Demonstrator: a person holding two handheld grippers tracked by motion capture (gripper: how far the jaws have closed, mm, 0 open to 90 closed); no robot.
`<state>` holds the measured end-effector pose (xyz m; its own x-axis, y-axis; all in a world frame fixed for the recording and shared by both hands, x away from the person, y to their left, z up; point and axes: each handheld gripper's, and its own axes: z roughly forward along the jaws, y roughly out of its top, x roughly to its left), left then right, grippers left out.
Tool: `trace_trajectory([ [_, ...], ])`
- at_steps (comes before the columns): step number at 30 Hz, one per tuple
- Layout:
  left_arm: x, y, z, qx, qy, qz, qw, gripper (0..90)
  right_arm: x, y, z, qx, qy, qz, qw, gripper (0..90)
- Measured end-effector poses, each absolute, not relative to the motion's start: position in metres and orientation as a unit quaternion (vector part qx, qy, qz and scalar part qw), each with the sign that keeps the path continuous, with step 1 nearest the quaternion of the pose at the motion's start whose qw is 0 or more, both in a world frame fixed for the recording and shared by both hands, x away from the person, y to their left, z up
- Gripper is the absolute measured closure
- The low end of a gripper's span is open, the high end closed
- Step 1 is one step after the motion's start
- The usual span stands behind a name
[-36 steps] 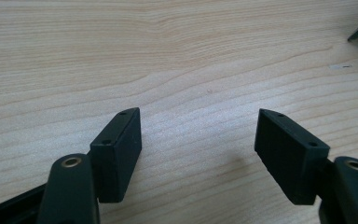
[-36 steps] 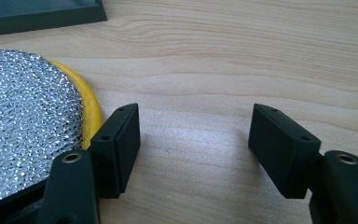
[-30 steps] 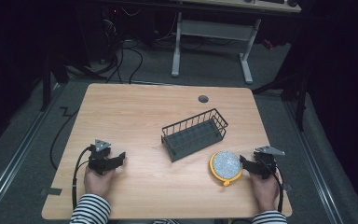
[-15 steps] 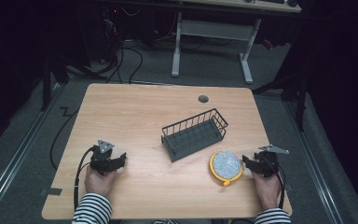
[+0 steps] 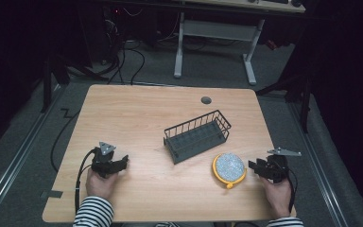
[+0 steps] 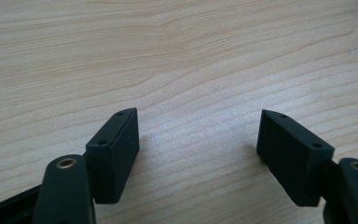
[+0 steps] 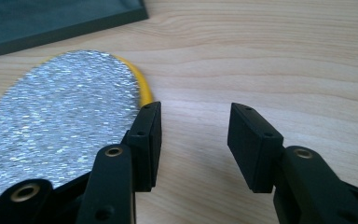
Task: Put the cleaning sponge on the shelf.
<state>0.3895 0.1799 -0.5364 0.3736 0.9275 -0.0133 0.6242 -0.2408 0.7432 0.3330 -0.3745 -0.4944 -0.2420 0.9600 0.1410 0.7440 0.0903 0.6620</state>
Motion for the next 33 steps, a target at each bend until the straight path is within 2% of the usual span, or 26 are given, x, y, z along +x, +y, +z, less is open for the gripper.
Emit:
trace_trajectory([
  [11, 0.39, 0.18, -0.536, 0.754, 0.515, 0.221, 0.342, 30.1, 0.344, -0.345, -0.483, 0.568, 0.745, 0.321, 0.137, 47.2],
  [22, 0.39, 0.182, -0.536, 0.751, 0.519, 0.22, 0.344, 30.0, 0.36, -0.335, -0.495, 0.575, 0.756, 0.296, 0.103, 46.8],
  [27, 0.39, 0.181, -0.536, 0.752, 0.519, 0.221, 0.342, 29.0, 0.362, -0.338, -0.503, 0.566, 0.76, 0.307, 0.083, 54.7],
  [30, 0.389, 0.18, -0.536, 0.753, 0.518, 0.224, 0.339, 28.7, 0.364, -0.342, -0.506, 0.562, 0.76, 0.319, 0.063, 64.0],
  [33, 0.389, 0.18, -0.536, 0.752, 0.519, 0.223, 0.34, 28.7, 0.363, -0.342, -0.506, 0.551, 0.767, 0.323, 0.064, 72.8],
])
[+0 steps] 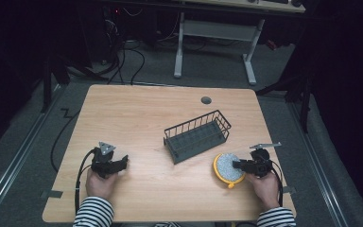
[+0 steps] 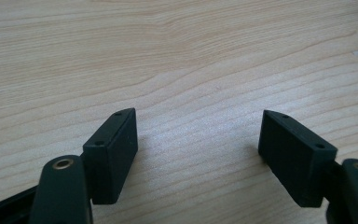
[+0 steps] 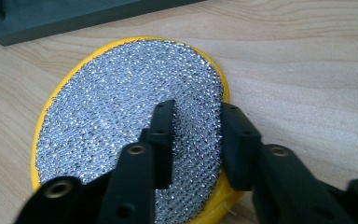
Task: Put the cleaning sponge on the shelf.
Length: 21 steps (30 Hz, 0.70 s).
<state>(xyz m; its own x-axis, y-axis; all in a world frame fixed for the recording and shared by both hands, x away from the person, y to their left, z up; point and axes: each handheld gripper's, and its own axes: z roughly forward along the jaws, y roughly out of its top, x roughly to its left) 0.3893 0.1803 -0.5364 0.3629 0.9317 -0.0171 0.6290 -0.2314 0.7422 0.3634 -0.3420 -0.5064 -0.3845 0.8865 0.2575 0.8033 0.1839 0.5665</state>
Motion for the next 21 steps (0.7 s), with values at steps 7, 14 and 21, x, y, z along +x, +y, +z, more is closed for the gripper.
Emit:
trace_trajectory([
  [7, 0.389, 0.18, -0.536, 0.753, 0.518, 0.224, 0.339, 28.8, 0.356, -0.328, -0.503, 0.521, 0.787, 0.303, 0.129, 80.0],
  [14, 0.389, 0.18, -0.536, 0.753, 0.518, 0.224, 0.339, 28.7, 0.355, -0.332, -0.495, 0.517, 0.783, 0.325, 0.12, 80.5],
  [21, 0.389, 0.18, -0.536, 0.752, 0.518, 0.224, 0.339, 28.6, 0.352, -0.336, -0.473, 0.505, 0.777, 0.354, 0.125, 80.4],
])
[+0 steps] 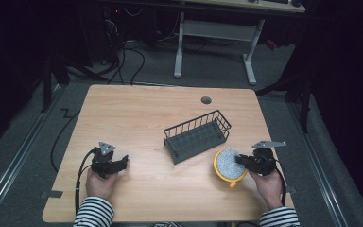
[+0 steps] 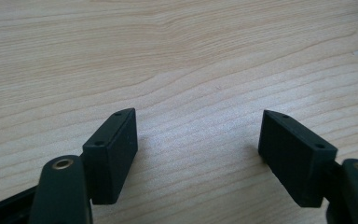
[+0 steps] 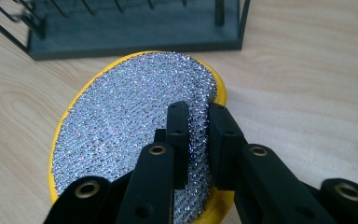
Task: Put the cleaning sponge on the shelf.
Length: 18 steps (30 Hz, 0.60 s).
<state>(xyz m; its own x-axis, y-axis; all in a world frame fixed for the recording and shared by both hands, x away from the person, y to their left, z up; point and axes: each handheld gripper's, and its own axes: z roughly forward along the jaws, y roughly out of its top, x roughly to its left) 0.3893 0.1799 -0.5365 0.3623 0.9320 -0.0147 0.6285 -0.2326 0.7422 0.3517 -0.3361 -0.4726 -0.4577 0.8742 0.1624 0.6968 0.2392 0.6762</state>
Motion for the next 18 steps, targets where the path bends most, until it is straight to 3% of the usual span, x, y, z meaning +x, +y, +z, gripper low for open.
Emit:
trace_trajectory([
  [18, 0.388, 0.18, -0.536, 0.751, 0.521, 0.223, 0.34, 28.9, 0.362, -0.335, -0.424, 0.473, 0.761, 0.421, 0.144, 80.5],
])
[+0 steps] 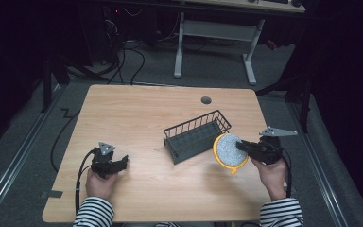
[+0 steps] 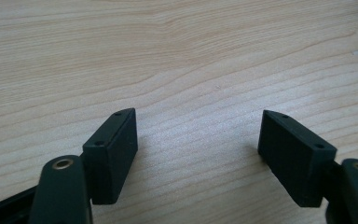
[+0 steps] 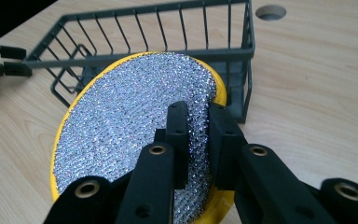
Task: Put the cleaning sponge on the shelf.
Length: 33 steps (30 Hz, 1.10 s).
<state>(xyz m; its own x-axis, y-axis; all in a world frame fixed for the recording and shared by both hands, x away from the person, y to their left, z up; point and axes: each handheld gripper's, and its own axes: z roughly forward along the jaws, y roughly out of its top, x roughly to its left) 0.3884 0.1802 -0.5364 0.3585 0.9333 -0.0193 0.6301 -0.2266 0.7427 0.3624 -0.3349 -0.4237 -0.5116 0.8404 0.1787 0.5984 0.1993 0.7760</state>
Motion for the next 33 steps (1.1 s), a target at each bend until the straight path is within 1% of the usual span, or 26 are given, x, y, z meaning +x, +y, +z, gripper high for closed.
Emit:
trace_trajectory([
  [6, 0.389, 0.18, -0.536, 0.751, 0.521, 0.222, 0.34, 29.0, 0.371, -0.331, -0.406, 0.468, 0.757, 0.433, 0.147, 80.4],
  [11, 0.389, 0.18, -0.536, 0.75, 0.521, 0.221, 0.341, 29.0, 0.382, -0.324, -0.39, 0.459, 0.761, 0.43, 0.159, 80.5],
  [14, 0.389, 0.181, -0.536, 0.75, 0.522, 0.22, 0.343, 28.9, 0.388, -0.32, -0.382, 0.457, 0.761, 0.432, 0.16, 80.5],
  [17, 0.389, 0.18, -0.536, 0.75, 0.521, 0.222, 0.34, 29.0, 0.397, -0.316, -0.376, 0.453, 0.759, 0.445, 0.146, 80.5],
  [21, 0.389, 0.179, -0.536, 0.75, 0.521, 0.224, 0.34, 29.3, 0.406, -0.302, -0.365, 0.44, 0.769, 0.436, 0.156, 80.5],
  [28, 0.389, 0.18, -0.536, 0.75, 0.522, 0.221, 0.342, 29.1, 0.429, -0.278, -0.36, 0.432, 0.78, 0.425, 0.152, 80.4],
  [33, 0.389, 0.18, -0.536, 0.75, 0.522, 0.221, 0.342, 29.3, 0.442, -0.264, -0.36, 0.43, 0.786, 0.411, 0.166, 80.3],
])
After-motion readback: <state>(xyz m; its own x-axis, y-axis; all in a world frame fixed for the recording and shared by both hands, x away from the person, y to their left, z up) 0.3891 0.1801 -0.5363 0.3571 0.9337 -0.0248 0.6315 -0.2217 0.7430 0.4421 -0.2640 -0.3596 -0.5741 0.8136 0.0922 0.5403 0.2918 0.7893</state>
